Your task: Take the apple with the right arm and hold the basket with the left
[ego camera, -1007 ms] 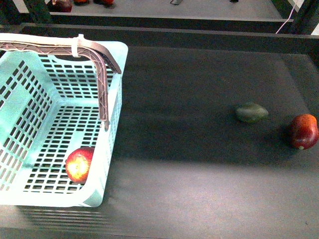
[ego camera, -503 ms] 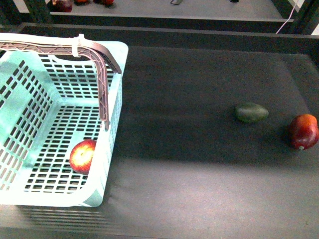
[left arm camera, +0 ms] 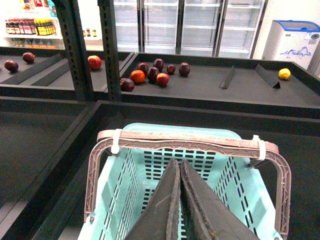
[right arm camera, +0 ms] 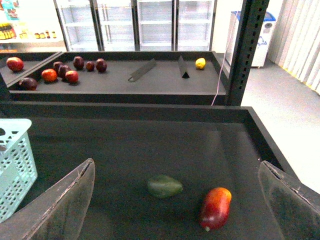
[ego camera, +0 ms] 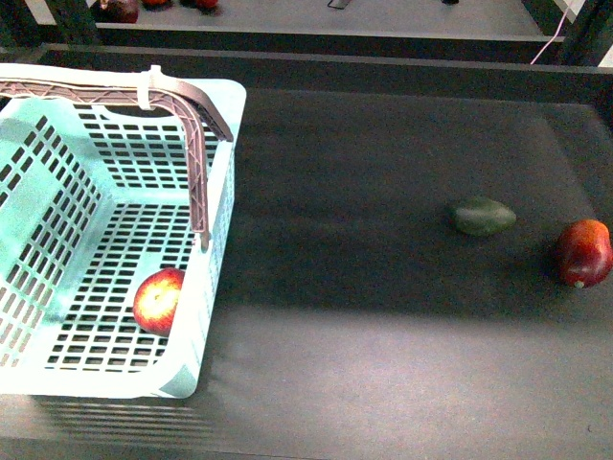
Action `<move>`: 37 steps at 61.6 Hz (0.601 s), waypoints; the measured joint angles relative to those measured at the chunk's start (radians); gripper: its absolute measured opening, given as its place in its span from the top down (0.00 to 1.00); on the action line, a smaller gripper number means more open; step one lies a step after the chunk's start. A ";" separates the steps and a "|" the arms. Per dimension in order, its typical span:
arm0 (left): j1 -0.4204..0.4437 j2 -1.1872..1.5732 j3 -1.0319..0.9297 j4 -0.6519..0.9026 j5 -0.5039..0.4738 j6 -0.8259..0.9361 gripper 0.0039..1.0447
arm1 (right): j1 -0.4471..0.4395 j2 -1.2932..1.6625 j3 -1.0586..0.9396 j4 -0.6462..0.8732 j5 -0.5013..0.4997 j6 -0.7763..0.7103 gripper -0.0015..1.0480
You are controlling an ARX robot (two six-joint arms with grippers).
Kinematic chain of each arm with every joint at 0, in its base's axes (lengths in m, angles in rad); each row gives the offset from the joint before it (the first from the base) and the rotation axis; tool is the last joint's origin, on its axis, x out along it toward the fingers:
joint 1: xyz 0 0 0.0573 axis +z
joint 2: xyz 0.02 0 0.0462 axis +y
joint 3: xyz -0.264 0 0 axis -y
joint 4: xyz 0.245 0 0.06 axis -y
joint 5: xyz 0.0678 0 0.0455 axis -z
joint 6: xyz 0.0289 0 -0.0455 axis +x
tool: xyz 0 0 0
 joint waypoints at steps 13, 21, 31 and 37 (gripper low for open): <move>0.000 -0.130 0.000 -0.122 0.000 0.000 0.97 | 0.000 0.000 0.000 0.000 0.000 0.000 0.08; 0.000 -0.188 0.000 -0.177 0.000 0.000 0.97 | 0.000 0.000 0.000 0.000 0.000 0.000 0.08; 0.000 -0.251 0.000 -0.239 0.000 0.000 0.97 | 0.000 0.000 0.000 0.000 0.000 0.000 0.08; 0.000 -0.283 0.000 -0.273 0.000 0.000 0.97 | 0.000 0.000 0.000 0.000 0.000 0.000 0.08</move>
